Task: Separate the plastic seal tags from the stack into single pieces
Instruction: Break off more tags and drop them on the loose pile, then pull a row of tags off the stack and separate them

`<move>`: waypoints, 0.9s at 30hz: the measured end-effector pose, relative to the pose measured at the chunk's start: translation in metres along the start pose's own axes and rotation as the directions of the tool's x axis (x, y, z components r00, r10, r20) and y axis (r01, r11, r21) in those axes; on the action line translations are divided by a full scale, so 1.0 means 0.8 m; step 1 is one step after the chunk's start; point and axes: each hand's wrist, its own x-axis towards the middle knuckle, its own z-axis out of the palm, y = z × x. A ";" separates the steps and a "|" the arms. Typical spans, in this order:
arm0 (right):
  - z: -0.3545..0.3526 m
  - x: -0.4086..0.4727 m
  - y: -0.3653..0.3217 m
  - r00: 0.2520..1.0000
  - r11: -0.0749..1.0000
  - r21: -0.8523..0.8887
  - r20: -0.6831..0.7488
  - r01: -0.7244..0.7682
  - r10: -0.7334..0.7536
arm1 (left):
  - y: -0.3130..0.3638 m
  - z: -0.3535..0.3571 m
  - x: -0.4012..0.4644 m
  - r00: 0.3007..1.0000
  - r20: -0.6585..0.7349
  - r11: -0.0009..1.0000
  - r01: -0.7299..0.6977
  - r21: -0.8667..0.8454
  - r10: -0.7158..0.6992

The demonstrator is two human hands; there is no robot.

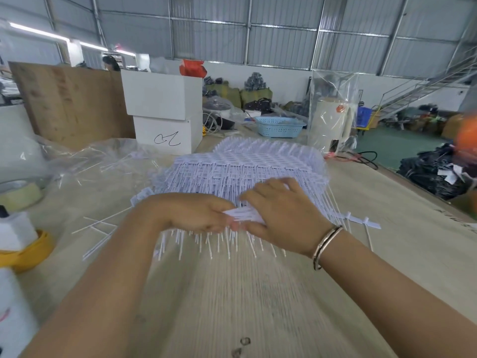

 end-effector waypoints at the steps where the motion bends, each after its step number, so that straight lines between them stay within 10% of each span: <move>1: -0.001 0.003 -0.003 0.995 1.000 0.001 -0.098 -0.014 0.014 | -0.008 -0.005 -0.008 0.999 -0.037 0.999 0.009 -0.036 -0.011; 6: 0.010 0.017 -0.026 0.926 0.973 0.221 -0.352 -0.057 0.134 | -0.054 -0.007 -0.024 0.890 -0.426 0.987 0.132 -0.095 -0.160; 11: 0.046 0.025 -0.047 0.974 0.970 0.227 -0.185 -0.087 0.130 | -0.096 0.008 -0.016 0.474 -0.816 0.881 0.464 -0.089 -0.332; 15: 0.065 0.029 -0.051 0.983 0.974 0.207 -0.137 -0.093 0.123 | -0.117 0.012 -0.012 0.239 -0.865 0.784 0.572 -0.242 -0.441; 27: 0.104 0.026 -0.013 0.925 0.908 0.236 -0.074 -0.346 0.372 | -0.127 0.017 -0.012 0.267 -0.819 0.546 0.835 -0.066 -0.508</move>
